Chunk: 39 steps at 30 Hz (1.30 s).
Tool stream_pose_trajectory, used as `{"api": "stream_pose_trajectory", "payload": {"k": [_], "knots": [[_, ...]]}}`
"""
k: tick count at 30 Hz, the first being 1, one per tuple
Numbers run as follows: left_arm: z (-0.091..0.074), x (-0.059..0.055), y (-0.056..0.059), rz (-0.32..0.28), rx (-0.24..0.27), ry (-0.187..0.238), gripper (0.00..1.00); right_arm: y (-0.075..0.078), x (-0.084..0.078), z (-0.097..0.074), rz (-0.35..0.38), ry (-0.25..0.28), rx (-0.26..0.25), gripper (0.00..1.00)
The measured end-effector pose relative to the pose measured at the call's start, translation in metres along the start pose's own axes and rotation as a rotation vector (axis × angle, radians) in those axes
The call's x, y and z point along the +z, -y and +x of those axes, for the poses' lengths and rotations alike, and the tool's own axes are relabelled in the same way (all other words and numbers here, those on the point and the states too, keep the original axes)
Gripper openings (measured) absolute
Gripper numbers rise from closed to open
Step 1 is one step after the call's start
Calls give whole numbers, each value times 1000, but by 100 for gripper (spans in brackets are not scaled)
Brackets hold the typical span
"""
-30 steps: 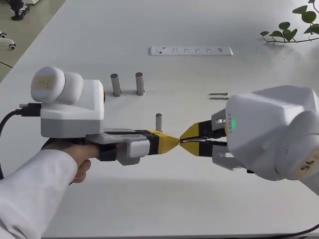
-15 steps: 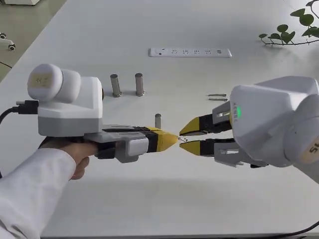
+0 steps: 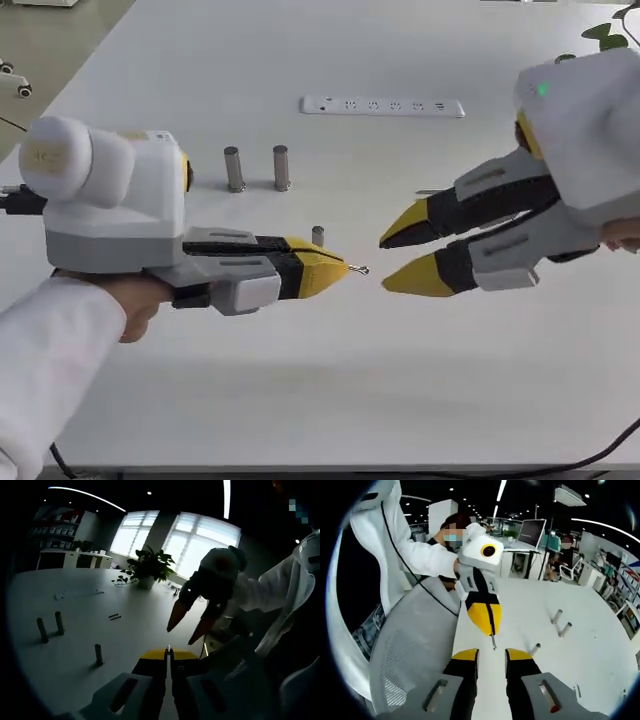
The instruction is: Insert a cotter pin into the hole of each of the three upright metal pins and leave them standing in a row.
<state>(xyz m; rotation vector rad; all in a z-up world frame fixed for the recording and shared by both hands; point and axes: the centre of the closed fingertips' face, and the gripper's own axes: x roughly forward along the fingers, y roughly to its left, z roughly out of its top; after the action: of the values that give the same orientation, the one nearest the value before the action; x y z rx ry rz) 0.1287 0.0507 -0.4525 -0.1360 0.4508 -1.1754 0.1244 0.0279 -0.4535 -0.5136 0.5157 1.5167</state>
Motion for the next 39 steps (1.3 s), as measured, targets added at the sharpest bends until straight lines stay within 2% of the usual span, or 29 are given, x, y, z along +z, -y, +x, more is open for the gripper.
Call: {"api": "stream_pose_trajectory", "payload": {"k": [4, 7, 10, 13, 17, 21, 28, 33, 39], "knots": [[-2, 2, 4, 51, -8, -1, 0, -6, 3, -2, 56, 3, 64, 16], [-4, 3, 10, 119, -23, 2, 0, -12, 8, -3, 77, 1, 99, 17], [-5, 4, 12, 162, -26, 5, 0, -10, 9, -4, 54, -18, 101, 18], [-6, 9, 14, 204, -25, 24, 0, -8, 8, -2, 26, -29, 93, 16], [-7, 12, 16, 239, -38, 33, 0, -18, 9, 4, 34, -13, 117, 14], [-7, 10, 20, 278, -59, 13, 0, -27, 13, 9, 30, -1, 129, 12], [-5, 11, 27, 302, -84, 12, 0, -35, 13, 11, 28, 1, 127, 5], [-5, 12, 30, 301, -96, 21, 0, -31, 11, 11, 20, -1, 116, 0], [-6, 8, 29, 305, -100, 2, 0, -36, 13, 12, 17, -8, 121, 0]]}}
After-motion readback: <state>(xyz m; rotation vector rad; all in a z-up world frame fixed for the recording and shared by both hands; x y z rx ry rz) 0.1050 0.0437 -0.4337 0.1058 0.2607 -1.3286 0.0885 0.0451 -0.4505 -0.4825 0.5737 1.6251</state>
